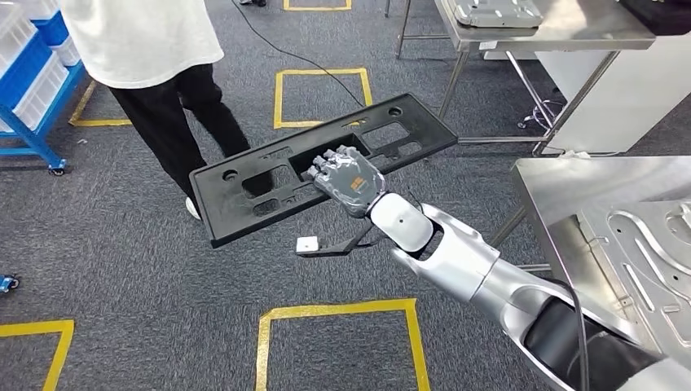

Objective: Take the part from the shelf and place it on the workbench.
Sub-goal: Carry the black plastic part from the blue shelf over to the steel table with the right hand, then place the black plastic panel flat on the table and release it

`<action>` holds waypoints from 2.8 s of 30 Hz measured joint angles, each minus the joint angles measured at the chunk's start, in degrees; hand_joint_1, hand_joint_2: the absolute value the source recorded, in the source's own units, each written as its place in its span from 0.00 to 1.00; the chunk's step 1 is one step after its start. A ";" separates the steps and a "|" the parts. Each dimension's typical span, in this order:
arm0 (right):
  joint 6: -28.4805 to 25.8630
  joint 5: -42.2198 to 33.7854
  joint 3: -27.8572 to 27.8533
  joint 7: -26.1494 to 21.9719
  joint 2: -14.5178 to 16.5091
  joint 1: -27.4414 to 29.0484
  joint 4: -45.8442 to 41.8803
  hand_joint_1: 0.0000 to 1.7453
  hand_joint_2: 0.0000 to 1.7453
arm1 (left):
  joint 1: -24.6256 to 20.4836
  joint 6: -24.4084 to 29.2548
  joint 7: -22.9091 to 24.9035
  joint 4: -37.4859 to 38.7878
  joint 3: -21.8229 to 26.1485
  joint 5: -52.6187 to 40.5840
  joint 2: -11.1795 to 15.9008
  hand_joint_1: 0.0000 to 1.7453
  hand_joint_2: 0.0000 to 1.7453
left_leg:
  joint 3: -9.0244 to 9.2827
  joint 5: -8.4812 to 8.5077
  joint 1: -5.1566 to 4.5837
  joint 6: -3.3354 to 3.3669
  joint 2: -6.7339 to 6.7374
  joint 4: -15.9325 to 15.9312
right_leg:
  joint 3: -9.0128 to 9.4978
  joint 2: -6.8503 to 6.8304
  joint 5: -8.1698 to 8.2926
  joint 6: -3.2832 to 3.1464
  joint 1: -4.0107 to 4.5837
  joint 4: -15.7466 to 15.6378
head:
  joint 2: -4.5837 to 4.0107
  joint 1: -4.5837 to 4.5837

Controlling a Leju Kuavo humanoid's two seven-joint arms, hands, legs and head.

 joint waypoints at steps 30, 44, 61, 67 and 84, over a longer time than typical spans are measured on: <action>-1.54 0.33 -4.97 2.16 -5.26 3.23 -1.49 1.00 1.00 | 1.61 -0.48 -1.50 -0.32 -0.10 0.35 -0.34 0.00 1.00 | -0.18 -0.33 -0.11 -0.20 0.68 0.66 | 0.87 0.08 -0.26 0.05 -0.05 -0.25 | 0.00 0.06; -0.76 -1.02 -14.32 -0.40 -10.69 3.98 -3.85 1.00 1.00 | 2.07 -0.73 -1.93 -0.86 -0.45 1.05 -0.56 0.00 1.00 | 1.24 -1.03 -0.77 -0.40 8.88 -0.37 | 1.29 -10.09 0.13 -0.26 0.93 -1.31 | 0.00 0.08; -0.88 -2.18 -17.57 -0.73 -12.01 5.64 -3.26 1.00 1.00 | 1.66 -0.72 -1.73 -1.23 -0.45 1.79 -0.08 0.00 1.00 | 0.18 0.38 -0.52 0.63 0.85 -0.51 | 0.98 -0.20 -0.01 0.04 0.03 -0.80 | 0.00 0.09; -1.11 -3.17 -20.04 -0.54 -12.83 6.95 -2.42 1.00 1.00 | 2.13 -0.30 -1.64 -1.25 -0.45 1.88 -0.19 0.00 1.00 | 0.58 0.35 -0.38 1.44 4.85 -1.26 | -6.41 -6.60 -6.43 1.61 -0.58 13.92 | 0.00 0.16; -1.61 -3.40 -22.89 -0.02 -12.22 10.75 1.76 1.00 1.00 | 2.86 -0.37 -2.17 -1.27 -0.37 2.33 -0.77 0.00 1.00 | -5.90 -4.91 -0.40 -1.15 2.98 12.85 | 2.16 -3.38 0.00 -1.40 -0.13 -1.65 | 0.00 0.10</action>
